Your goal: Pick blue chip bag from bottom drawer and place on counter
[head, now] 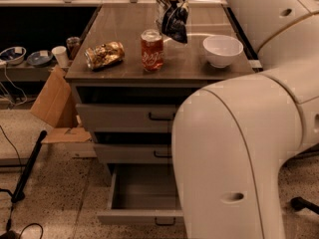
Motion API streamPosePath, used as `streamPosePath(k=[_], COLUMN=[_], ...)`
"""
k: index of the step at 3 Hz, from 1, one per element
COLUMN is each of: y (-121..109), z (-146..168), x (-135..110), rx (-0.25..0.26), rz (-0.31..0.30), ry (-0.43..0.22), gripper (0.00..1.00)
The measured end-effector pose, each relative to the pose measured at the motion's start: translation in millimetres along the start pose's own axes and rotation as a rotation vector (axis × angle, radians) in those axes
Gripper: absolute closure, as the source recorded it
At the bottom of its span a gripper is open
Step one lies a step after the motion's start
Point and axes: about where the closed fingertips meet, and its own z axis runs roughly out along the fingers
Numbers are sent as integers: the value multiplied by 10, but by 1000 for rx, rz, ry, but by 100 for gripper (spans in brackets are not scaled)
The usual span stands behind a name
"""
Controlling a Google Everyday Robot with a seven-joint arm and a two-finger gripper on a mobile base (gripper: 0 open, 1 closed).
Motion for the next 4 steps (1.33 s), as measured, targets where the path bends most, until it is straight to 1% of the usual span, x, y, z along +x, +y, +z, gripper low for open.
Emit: streamPosePath(k=[1,2,4], y=[19,-1,-35], z=[64,101,219], x=[81,143,189], rx=[-10,-8,-17], rz=[17,28,32], ry=[11,25,62], gripper=[100,100,100])
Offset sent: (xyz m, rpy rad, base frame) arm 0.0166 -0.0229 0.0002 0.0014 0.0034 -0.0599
